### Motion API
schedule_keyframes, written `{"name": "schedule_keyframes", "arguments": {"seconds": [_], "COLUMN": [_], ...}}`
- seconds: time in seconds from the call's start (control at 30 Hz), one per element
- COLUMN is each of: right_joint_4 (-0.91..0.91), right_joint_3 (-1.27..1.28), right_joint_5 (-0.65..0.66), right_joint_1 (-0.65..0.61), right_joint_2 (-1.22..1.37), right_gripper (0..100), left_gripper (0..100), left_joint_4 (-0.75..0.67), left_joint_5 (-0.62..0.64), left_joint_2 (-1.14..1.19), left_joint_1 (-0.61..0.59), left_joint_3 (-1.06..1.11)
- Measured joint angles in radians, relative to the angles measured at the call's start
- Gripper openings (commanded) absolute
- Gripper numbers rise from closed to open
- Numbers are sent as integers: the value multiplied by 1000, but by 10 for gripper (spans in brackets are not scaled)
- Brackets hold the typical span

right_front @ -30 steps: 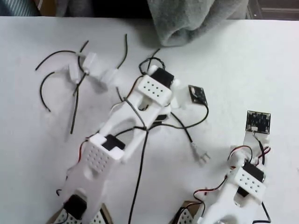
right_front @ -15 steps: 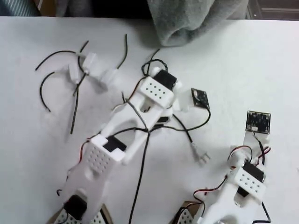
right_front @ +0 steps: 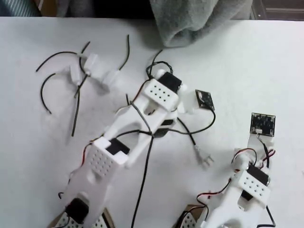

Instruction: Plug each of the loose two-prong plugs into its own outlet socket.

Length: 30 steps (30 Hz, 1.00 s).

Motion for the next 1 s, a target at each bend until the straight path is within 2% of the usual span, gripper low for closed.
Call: {"name": "schedule_keyframes", "arguments": {"seconds": [0.1, 0.33, 0.53, 0.83, 1.0], "right_joint_4": [0, 0, 0, 0, 0], "right_joint_3": [0, 0, 0, 0, 0], "right_joint_5": [0, 0, 0, 0, 5], "right_joint_1": [0, 0, -6, -9, -21], "right_joint_2": [0, 0, 0, 0, 0], "right_gripper": [23, 24, 24, 24, 25], "left_gripper": [196, 196, 196, 196, 193], "left_joint_4": [2, 3, 6, 8, 5], "left_joint_5": [3, 97, 100, 100, 100], "left_joint_2": [-18, 6, 14, 15, 15], "left_joint_1": [2, 12, 58, 58, 63], "left_joint_3": [-20, -196, -316, -333, -474]}}
